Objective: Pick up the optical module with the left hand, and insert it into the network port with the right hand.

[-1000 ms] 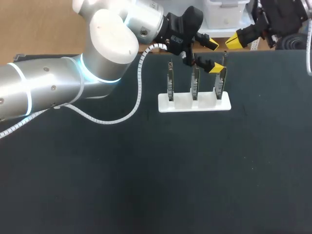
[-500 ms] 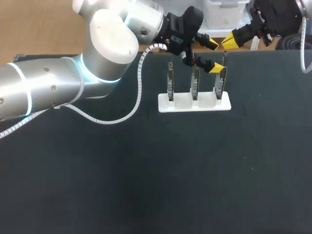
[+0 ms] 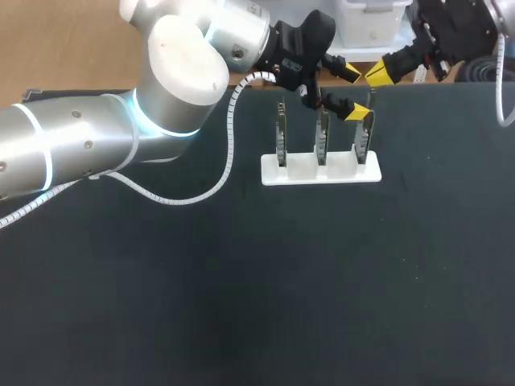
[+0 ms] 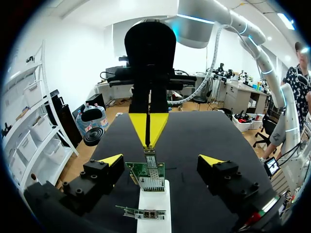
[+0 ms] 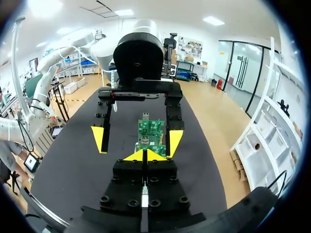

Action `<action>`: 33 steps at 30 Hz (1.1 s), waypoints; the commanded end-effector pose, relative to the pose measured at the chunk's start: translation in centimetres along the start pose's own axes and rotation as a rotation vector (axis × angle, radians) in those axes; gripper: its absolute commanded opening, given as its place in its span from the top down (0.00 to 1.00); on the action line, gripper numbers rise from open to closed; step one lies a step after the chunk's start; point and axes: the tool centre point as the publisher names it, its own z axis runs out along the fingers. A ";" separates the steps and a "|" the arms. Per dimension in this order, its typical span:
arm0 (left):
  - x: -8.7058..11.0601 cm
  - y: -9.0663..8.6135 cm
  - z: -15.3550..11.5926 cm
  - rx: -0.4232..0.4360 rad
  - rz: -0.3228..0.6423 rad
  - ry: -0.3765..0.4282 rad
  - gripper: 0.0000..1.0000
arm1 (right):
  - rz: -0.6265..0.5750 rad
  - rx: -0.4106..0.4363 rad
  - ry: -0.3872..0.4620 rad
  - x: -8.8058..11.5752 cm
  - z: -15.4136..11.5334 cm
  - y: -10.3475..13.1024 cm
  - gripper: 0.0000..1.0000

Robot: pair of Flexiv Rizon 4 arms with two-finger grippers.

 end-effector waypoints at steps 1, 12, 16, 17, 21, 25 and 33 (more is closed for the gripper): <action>0.1 0.0 0.0 -0.002 0.001 -0.001 0.00 | 0.005 0.001 -0.002 0.2 0.1 0.2 1.00; 0.1 0.0 0.0 -0.002 0.001 -0.001 0.00 | 0.022 -0.007 -0.013 0.7 0.6 0.5 1.00; 0.1 0.0 0.0 -0.002 0.001 -0.001 0.00 | 0.028 -0.007 -0.015 1.0 0.6 0.5 1.00; 0.1 0.0 0.0 -0.002 0.001 -0.001 0.00 | 0.030 -0.007 -0.015 1.0 0.6 0.5 1.00; 0.1 0.0 0.0 -0.002 0.001 -0.001 0.00 | 0.035 -0.007 -0.016 1.3 0.6 0.5 1.00; 0.1 0.0 0.0 -0.002 0.001 -0.001 0.00 | 0.040 -0.009 -0.018 1.5 0.7 0.4 1.00; 0.1 0.0 0.0 -0.002 0.001 -0.001 0.00 | 0.048 -0.015 -0.019 1.8 0.9 0.2 1.00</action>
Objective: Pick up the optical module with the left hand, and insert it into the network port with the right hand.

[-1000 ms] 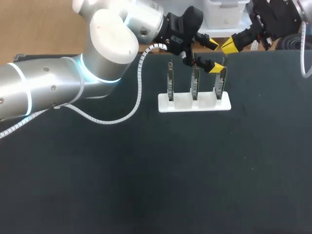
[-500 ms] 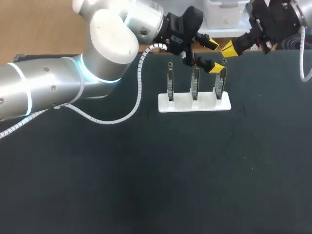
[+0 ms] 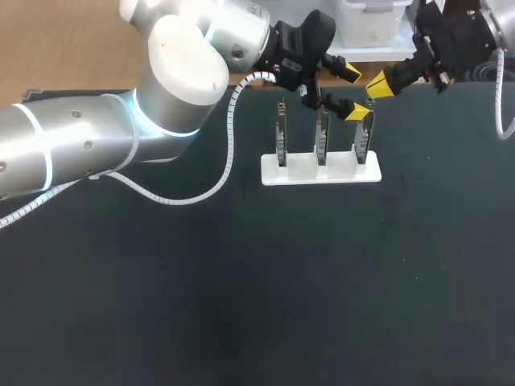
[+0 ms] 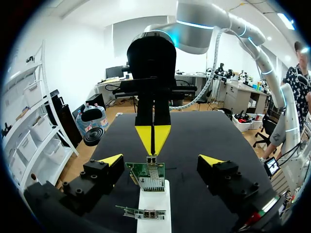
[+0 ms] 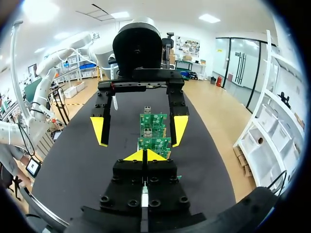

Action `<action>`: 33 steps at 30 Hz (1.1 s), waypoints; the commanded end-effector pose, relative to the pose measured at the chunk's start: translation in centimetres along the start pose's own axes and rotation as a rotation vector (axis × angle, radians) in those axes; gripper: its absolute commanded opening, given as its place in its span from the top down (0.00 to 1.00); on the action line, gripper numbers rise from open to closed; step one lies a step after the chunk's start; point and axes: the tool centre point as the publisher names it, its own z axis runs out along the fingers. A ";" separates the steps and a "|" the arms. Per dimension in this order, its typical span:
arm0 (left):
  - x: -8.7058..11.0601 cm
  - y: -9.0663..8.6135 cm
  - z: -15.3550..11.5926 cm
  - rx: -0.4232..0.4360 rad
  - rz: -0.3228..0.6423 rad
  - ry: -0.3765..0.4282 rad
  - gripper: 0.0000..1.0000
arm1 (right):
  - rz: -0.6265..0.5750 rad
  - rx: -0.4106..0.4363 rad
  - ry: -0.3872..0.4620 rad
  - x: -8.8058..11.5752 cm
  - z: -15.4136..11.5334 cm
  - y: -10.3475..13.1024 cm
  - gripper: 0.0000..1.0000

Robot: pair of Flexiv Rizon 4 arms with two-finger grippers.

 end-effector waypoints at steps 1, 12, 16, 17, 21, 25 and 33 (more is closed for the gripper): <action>0.1 0.0 0.0 -0.002 0.001 -0.001 0.00 | 0.003 -0.007 -0.001 0.2 0.1 -0.4 1.00; 0.1 0.0 0.0 -0.002 0.001 -0.001 0.00 | 0.014 -0.010 -0.001 0.6 0.1 -0.7 1.00; 0.1 0.0 0.0 -0.002 0.001 -0.001 0.00 | 0.016 -0.011 -0.002 0.6 0.1 -0.8 1.00; 0.1 0.0 0.0 -0.002 0.001 -0.001 0.00 | 0.017 -0.011 -0.004 0.6 0.1 -0.8 1.00; 0.1 0.0 0.0 -0.002 0.001 -0.001 0.00 | 0.019 -0.014 -0.005 0.6 0.2 -0.9 1.00; 0.1 0.0 0.0 -0.002 0.001 -0.001 0.00 | 0.021 -0.015 -0.006 0.6 0.3 -1.0 1.00; 0.1 0.0 0.0 -0.002 0.001 -0.001 0.00 | 0.029 -0.017 -0.004 0.7 0.4 -0.8 1.00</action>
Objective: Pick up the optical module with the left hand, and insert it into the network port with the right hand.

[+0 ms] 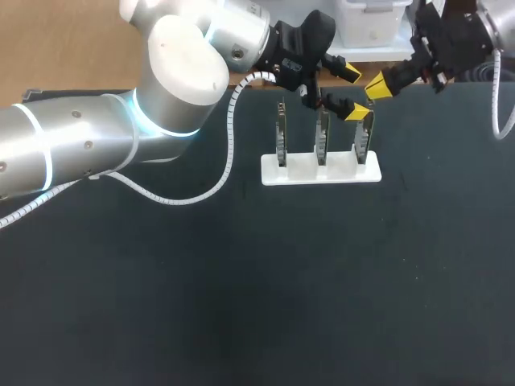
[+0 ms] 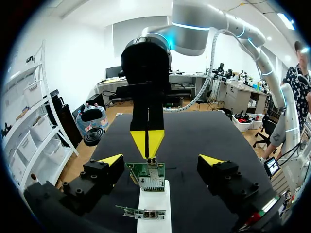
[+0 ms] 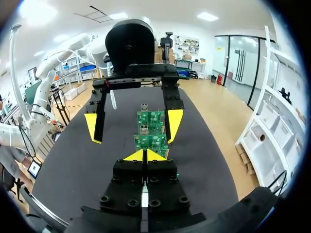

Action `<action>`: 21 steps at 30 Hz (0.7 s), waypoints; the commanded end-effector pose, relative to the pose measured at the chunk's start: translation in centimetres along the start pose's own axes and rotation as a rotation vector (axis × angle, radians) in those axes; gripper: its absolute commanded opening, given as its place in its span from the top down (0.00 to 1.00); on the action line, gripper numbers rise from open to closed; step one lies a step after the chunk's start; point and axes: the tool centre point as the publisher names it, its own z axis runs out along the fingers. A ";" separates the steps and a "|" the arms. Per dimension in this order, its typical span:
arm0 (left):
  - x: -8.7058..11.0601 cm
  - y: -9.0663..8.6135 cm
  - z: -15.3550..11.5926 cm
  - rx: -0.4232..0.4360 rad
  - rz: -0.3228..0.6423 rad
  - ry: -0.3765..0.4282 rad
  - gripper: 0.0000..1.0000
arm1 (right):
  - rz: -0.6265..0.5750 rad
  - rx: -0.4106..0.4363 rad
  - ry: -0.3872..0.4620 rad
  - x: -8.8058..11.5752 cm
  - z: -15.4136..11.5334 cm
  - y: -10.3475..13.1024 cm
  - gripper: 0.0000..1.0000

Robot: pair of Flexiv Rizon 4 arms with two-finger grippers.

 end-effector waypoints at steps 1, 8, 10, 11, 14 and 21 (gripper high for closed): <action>0.1 0.0 0.0 -0.002 0.001 -0.001 0.00 | 0.003 -0.004 -0.001 0.1 0.1 -0.1 1.00; 0.1 0.0 0.0 -0.002 0.001 -0.001 0.00 | 0.010 -0.008 -0.002 0.2 0.2 0.0 1.00; 0.1 0.0 0.0 -0.002 0.001 -0.001 0.00 | 0.012 -0.009 -0.001 0.3 0.3 0.1 1.00; 0.1 0.0 0.0 -0.002 0.001 -0.001 0.00 | 0.012 -0.010 -0.002 0.3 0.3 0.1 1.00; 0.1 0.0 0.0 -0.002 0.001 -0.001 0.00 | 0.016 -0.011 -0.001 0.4 0.4 0.1 1.00; 0.1 0.0 0.0 -0.002 0.001 -0.001 0.00 | 0.023 -0.014 -0.001 0.6 0.5 0.2 1.00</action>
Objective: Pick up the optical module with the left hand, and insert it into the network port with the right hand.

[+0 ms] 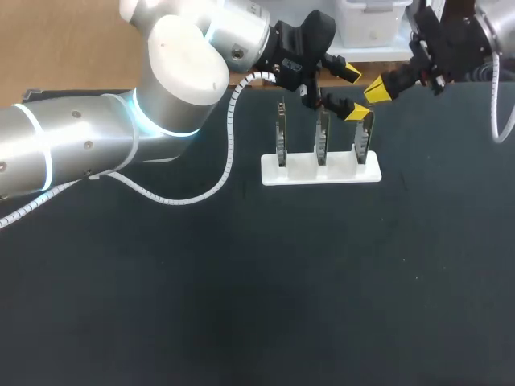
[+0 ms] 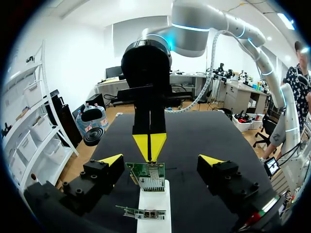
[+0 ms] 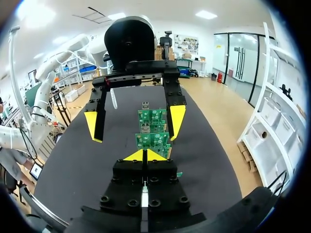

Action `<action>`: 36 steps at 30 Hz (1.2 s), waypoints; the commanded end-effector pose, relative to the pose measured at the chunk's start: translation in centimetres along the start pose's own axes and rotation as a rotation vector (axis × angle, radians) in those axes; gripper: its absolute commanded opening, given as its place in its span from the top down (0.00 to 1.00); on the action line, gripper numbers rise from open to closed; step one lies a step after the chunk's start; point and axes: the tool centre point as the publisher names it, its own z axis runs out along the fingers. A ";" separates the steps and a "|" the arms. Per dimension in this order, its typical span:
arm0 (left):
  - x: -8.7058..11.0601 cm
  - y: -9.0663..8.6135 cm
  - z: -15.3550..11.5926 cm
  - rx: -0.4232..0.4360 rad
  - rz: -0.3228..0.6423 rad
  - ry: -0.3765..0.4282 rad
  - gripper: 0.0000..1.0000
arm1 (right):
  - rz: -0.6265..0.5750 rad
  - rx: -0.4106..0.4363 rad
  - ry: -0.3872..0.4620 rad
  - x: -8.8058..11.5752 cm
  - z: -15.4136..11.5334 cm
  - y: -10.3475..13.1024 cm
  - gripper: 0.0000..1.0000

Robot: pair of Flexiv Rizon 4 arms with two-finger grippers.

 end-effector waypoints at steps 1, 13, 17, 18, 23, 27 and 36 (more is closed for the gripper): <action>0.1 0.0 0.0 -0.002 0.001 -0.001 0.00 | 0.002 -0.003 -0.003 0.2 0.1 -0.1 1.00; 0.1 0.0 0.0 -0.002 0.001 -0.001 0.00 | 0.011 -0.009 -0.010 0.5 0.5 -0.2 1.00; 0.1 0.0 0.0 -0.002 0.001 -0.001 0.00 | 0.014 -0.011 -0.011 0.6 0.5 -0.2 1.00; 0.1 0.0 0.0 -0.002 0.001 -0.001 0.00 | 0.015 -0.011 -0.011 0.6 0.5 -0.2 1.00; 0.1 0.0 0.0 -0.002 0.001 -0.001 0.00 | 0.018 -0.013 -0.013 0.7 0.7 0.0 1.00; 0.1 0.0 0.0 -0.002 0.001 -0.001 0.00 | 0.023 -0.015 -0.013 0.8 0.7 0.0 1.00; 0.1 0.0 0.0 -0.002 0.001 -0.001 0.00 | 0.026 -0.015 -0.014 0.9 0.8 0.1 1.00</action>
